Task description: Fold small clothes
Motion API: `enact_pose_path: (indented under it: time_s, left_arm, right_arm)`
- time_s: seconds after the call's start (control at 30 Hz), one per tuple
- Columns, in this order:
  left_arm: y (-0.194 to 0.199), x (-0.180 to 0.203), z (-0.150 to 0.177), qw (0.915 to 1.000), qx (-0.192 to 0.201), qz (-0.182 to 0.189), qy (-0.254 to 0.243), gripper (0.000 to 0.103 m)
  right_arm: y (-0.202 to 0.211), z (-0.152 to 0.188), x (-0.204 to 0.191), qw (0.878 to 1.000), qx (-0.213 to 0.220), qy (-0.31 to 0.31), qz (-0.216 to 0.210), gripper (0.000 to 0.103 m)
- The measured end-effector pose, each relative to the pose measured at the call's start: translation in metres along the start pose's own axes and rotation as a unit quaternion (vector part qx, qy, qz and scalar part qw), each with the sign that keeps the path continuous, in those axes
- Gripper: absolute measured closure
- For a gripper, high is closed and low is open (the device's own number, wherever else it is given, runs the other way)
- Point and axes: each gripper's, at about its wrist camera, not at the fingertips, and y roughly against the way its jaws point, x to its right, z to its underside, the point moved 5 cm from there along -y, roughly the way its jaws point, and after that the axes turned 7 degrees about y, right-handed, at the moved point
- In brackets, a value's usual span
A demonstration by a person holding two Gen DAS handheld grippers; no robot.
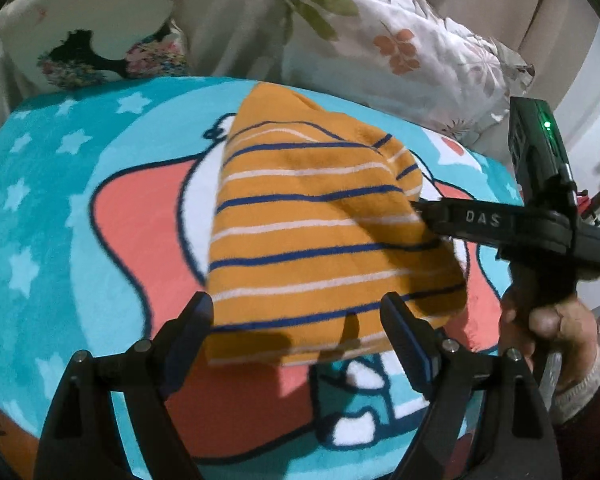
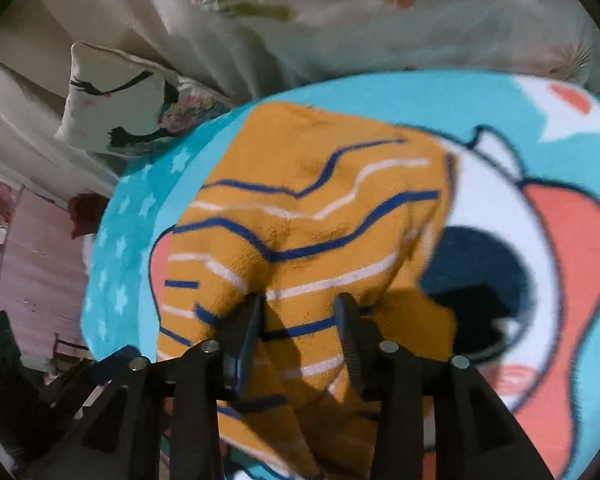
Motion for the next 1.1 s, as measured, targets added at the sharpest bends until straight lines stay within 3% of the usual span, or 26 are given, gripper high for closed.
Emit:
enact_pose_path:
  time_s: [0.07, 0.2, 0.33, 0.4, 0.43, 0.53, 0.63, 0.8, 0.83, 0.9, 0.97, 1.1]
  left_arm:
    - [0.009, -0.004, 0.003, 0.9998, 0.006, -0.016, -0.002, 0.018]
    - [0.02, -0.016, 0.007, 0.9975, 0.019, -0.067, -0.01, 0.018]
    - [0.04, -0.025, 0.001, 0.992, 0.061, -0.11, -0.015, 0.018]
    - [0.053, -0.026, -0.005, 0.9856, 0.091, -0.14, -0.026, 0.017]
    - [0.06, -0.026, -0.008, 0.9822, 0.107, -0.151, -0.033, 0.016]
    - [0.085, -0.021, -0.017, 0.9764, 0.158, -0.143, -0.033, 0.014]
    - [0.12, -0.012, -0.024, 0.9569, 0.245, -0.154, -0.028, 0.001]
    - [0.164, 0.014, -0.027, 0.9186, 0.357, -0.165, -0.036, 0.0]
    - [0.168, 0.02, -0.029, 0.9167, 0.369, -0.147, -0.04, 0.0]
    - [0.159, 0.031, -0.036, 0.9364, 0.331, -0.103, -0.056, 0.0]
    - [0.141, 0.038, -0.042, 0.9568, 0.267, -0.087, -0.074, 0.0]
    - [0.12, 0.043, -0.034, 0.9605, 0.235, -0.113, -0.096, 0.0]
  right_arm:
    - [0.005, 0.0, 0.008, 1.0, -0.001, -0.009, 0.007, 0.094]
    - [0.013, 0.002, 0.016, 0.993, -0.013, 0.05, 0.11, 0.094]
    - [0.023, 0.001, 0.019, 0.995, -0.009, 0.038, 0.089, 0.087]
    - [0.033, 0.005, 0.022, 0.997, 0.008, 0.013, 0.074, 0.071]
    - [0.041, 0.009, 0.024, 0.997, 0.018, 0.002, 0.073, 0.069]
    - [0.057, 0.023, 0.023, 0.997, 0.035, -0.011, 0.072, 0.066]
    - [0.071, 0.04, 0.015, 0.995, 0.042, -0.007, 0.091, 0.064]
    - [0.089, 0.061, -0.009, 0.993, 0.061, 0.012, 0.1, 0.058]
    - [0.093, 0.064, -0.015, 0.992, 0.064, 0.02, 0.105, 0.056]
    - [0.101, 0.068, -0.024, 0.991, 0.068, 0.034, 0.114, 0.045]
    - [0.106, 0.071, -0.029, 0.989, 0.068, 0.04, 0.124, 0.044]
    - [0.111, 0.078, -0.038, 0.983, 0.07, 0.059, 0.157, 0.037]
